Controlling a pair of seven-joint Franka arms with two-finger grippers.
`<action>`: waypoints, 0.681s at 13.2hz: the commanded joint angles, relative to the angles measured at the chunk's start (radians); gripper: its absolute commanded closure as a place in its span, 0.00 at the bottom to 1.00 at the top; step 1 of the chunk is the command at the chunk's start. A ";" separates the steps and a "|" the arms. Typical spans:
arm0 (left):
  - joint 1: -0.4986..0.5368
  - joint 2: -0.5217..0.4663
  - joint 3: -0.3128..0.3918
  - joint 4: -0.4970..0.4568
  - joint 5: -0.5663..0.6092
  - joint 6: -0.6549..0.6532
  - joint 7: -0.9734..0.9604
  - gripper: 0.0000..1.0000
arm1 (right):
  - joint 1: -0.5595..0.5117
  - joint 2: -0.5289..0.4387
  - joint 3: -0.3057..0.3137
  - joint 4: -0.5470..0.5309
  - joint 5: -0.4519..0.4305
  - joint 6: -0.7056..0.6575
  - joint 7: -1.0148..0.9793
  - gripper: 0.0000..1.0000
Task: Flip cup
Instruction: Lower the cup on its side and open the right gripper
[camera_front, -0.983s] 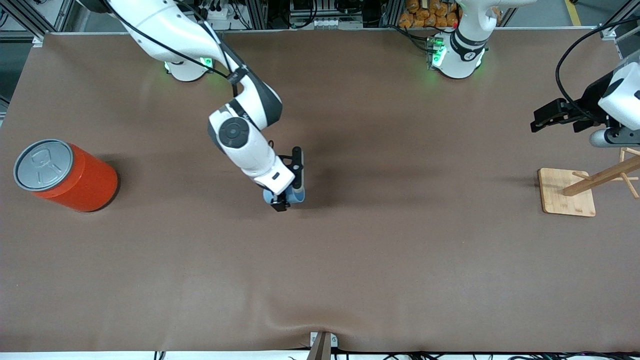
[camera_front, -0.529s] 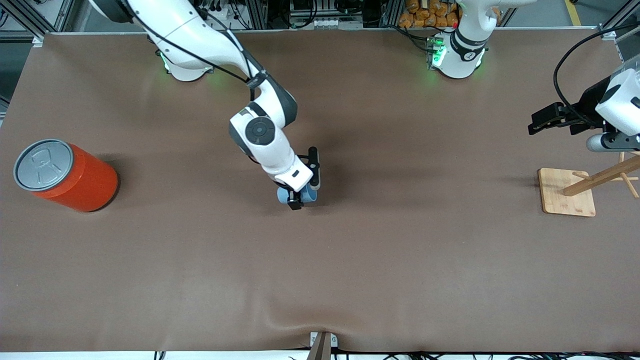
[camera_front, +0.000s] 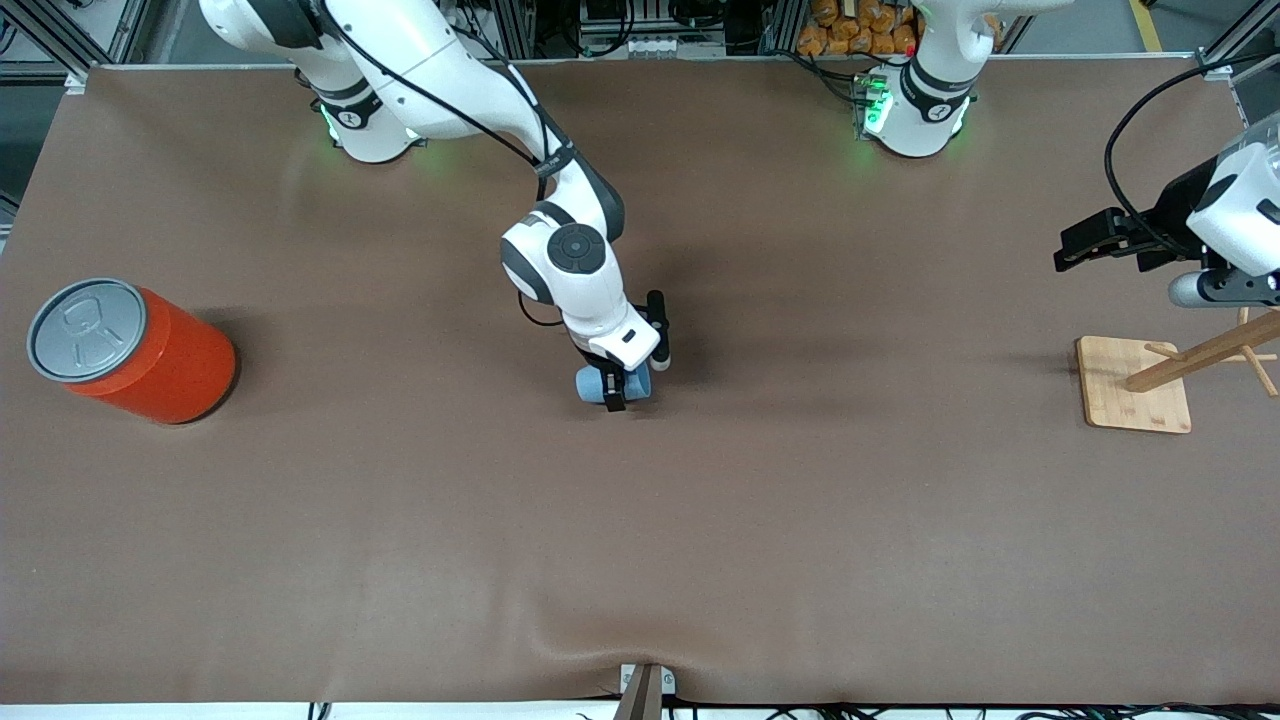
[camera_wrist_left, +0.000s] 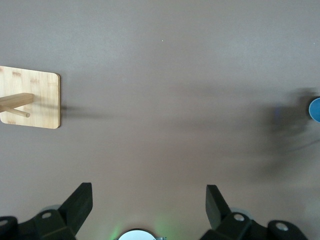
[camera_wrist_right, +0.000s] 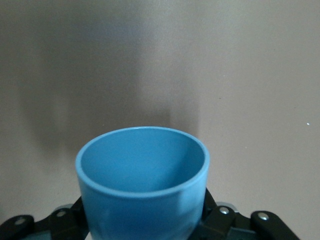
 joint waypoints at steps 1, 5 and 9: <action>0.006 0.008 -0.002 0.013 -0.015 -0.016 0.020 0.00 | 0.014 0.019 -0.021 0.030 -0.049 0.019 0.022 0.00; 0.010 0.008 -0.002 0.013 -0.015 -0.017 0.021 0.00 | 0.017 0.007 -0.024 0.033 -0.053 0.003 0.044 0.00; 0.001 0.055 -0.002 0.017 -0.109 -0.014 0.018 0.00 | 0.025 -0.052 -0.023 0.032 -0.053 -0.107 0.175 0.00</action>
